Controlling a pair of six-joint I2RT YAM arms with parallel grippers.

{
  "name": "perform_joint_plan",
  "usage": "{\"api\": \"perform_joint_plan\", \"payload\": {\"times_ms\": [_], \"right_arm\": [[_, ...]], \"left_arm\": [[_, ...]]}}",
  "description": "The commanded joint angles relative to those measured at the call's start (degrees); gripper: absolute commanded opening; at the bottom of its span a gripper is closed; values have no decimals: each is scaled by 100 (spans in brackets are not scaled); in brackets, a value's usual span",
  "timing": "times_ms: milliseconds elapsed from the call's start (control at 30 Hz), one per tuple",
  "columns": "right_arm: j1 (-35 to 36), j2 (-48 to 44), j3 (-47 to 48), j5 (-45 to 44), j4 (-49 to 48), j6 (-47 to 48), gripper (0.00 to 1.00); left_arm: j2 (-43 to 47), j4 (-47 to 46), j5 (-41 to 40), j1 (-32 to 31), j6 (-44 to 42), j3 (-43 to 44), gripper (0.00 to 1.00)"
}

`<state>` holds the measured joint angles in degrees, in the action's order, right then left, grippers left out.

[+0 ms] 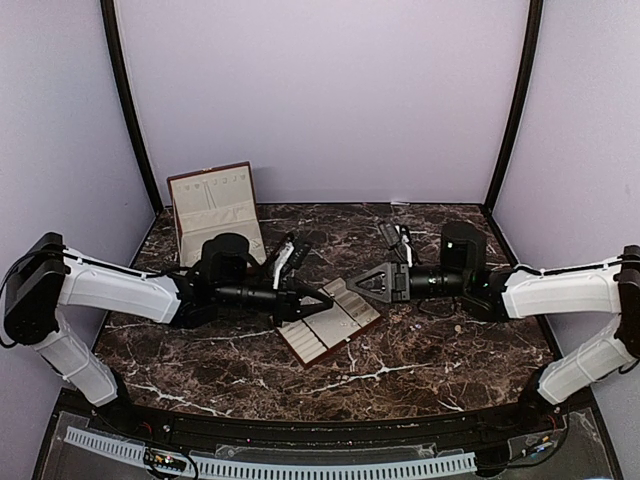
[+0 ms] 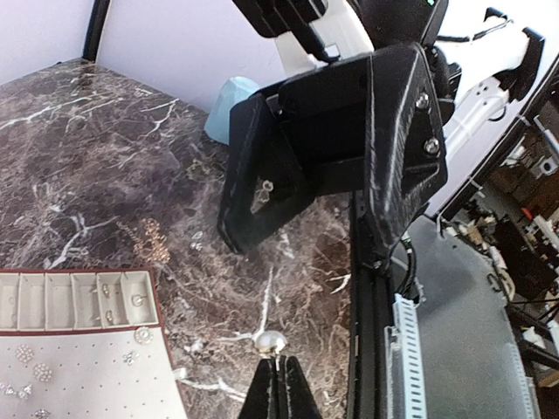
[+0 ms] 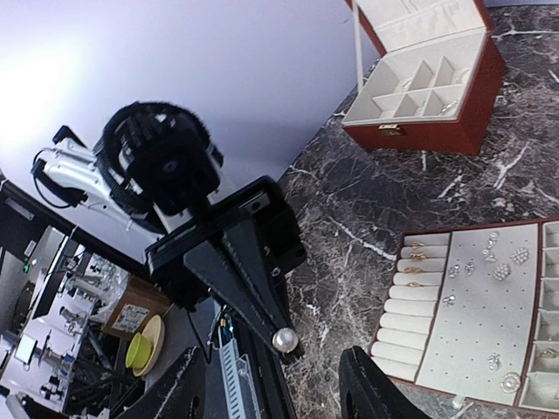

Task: Organize the mixed jewelry
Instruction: Pass from the left arm to the right

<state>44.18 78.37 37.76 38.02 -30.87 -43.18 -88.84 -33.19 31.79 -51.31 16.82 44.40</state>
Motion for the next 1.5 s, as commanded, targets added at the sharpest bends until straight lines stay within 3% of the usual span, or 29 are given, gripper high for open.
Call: {"api": "perform_joint_plan", "payload": {"times_ms": [0,133,500,1100,1467], "right_arm": [[38,-143,39,605,-270,169,54],[246,-2,275,619,-172,313,54],[533,337,559,707,-227,362,47],[565,434,584,747,-196,354,20],[565,413,557,648,-183,356,11]], "left_arm": [[138,-887,1210,202,673,-86,0],[27,-1029,1698,220,926,6,0],[-91,-1010,1900,226,1027,121,0],[-75,-926,1787,227,972,104,0],[-83,-928,1731,225,965,97,0]]}}
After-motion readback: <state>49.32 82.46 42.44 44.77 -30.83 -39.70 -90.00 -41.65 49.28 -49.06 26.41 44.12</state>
